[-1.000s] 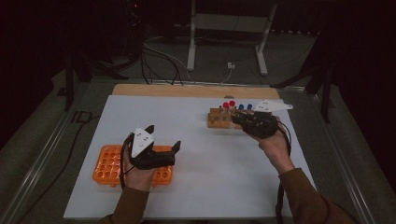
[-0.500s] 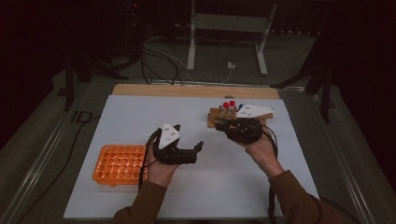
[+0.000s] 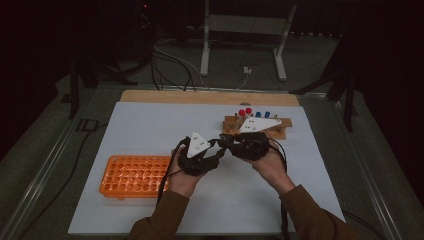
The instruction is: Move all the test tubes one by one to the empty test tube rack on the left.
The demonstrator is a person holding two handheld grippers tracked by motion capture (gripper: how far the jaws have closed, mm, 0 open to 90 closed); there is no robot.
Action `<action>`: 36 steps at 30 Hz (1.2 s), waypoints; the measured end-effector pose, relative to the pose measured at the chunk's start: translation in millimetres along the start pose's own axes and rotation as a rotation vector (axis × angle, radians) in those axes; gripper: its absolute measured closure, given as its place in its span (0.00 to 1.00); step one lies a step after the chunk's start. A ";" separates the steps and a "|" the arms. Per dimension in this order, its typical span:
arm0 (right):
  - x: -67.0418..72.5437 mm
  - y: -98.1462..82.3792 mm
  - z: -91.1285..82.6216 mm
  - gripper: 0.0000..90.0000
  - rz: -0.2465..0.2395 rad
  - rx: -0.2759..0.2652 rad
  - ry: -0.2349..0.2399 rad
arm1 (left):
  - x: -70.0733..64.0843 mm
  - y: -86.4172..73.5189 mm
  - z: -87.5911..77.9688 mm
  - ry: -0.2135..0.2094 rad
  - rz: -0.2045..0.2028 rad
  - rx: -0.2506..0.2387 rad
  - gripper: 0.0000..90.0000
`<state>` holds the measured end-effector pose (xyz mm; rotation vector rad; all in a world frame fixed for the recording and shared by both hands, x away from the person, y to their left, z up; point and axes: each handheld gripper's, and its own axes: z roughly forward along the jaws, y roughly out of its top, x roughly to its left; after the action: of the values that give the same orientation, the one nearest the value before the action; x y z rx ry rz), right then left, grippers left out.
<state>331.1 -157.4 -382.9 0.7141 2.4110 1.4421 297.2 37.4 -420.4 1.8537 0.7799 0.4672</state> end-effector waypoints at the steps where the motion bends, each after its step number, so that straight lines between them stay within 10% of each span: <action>1: 0.1 -0.1 0.8 0.84 0.000 -0.001 0.004 | 0.1 -0.5 0.7 -0.005 0.004 0.009 0.72; 9: 1.3 -1.1 2.4 0.84 0.001 0.000 0.020 | 1.4 -1.2 -0.1 -0.021 0.018 0.012 0.85; 16: -2.5 -3.7 -10.3 0.44 0.058 -0.073 0.013 | 14.7 -6.7 -8.0 0.013 -0.016 0.004 0.85; 29: -6.5 -43.1 -32.6 0.05 0.111 -0.111 -0.154 | 39.5 -23.1 -29.7 0.097 -0.057 0.017 0.85; 36: -12.3 -61.9 -47.5 0.00 0.138 -0.140 -0.205 | 50.4 -33.4 -37.4 0.134 -0.078 0.027 0.85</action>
<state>303.1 -224.0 -414.6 0.9595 2.1208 1.4916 299.5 106.3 -437.7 1.8235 0.9496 0.5375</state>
